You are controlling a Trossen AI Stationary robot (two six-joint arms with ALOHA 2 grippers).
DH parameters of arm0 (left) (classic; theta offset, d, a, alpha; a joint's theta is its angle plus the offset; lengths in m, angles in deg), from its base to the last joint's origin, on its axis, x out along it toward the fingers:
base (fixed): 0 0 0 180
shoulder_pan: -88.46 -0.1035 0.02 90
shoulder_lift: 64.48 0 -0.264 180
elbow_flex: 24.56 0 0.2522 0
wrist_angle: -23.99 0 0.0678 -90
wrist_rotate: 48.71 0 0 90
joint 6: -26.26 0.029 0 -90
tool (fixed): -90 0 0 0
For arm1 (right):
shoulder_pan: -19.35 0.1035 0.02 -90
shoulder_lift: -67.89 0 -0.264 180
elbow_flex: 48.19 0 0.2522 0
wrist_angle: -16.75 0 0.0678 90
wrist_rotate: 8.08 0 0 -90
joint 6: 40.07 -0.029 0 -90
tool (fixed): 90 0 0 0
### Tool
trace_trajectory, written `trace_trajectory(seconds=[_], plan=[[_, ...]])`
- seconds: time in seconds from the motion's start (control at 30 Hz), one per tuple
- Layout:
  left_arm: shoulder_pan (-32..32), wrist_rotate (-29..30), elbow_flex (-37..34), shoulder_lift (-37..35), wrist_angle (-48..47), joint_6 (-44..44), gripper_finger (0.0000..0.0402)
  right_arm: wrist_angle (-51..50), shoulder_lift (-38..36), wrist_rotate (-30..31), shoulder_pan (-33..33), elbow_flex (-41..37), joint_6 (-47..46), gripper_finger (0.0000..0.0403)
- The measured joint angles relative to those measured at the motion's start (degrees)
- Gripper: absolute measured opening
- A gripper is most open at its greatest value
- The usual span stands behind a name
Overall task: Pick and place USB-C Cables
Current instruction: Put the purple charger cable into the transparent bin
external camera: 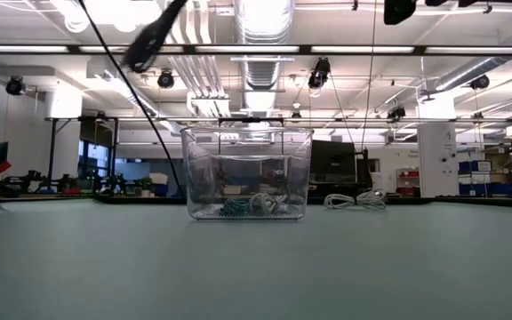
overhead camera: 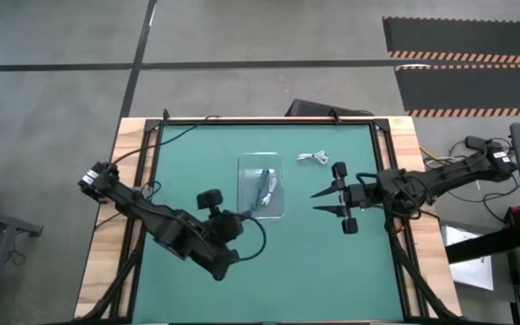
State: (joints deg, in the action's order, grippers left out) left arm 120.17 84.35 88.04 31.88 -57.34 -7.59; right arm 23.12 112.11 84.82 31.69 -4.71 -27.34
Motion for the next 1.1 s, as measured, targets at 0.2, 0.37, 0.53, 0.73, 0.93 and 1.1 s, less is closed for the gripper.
trace_trajectory(seconds=[0.2,0.37,0.53,0.73,0.93,1.1], plan=[[0.0,2.02,-4.33,-0.07,16.38,18.37,0.001,7.4,5.73,-0.27,0.0,0.0,1.4,0.0123],[-0.03,2.2,-11.22,-1.53,31.97,30.62,0.0011,11.29,9.74,-0.52,0.02,0.0,1.56,0.0123],[-0.26,1.85,-19.56,-4.82,43.25,35.45,0.0011,14.41,13.45,-0.52,0.02,-0.04,1.69,0.0123],[-0.75,1.57,-32.44,-9.79,65.89,42.81,0.0011,22.32,18.13,-0.49,0.04,-0.05,3.02,0.0123],[-1.8,1.14,-42.72,-13.75,82.84,44.31,0.0011,28.31,22.3,-0.45,0.04,0.0,2.51,0.0123],[-2.67,1.05,-48.76,-15.74,91.36,44.75,0.0011,28.62,26.15,-0.39,0.04,2.85,2.24,0.0123]])
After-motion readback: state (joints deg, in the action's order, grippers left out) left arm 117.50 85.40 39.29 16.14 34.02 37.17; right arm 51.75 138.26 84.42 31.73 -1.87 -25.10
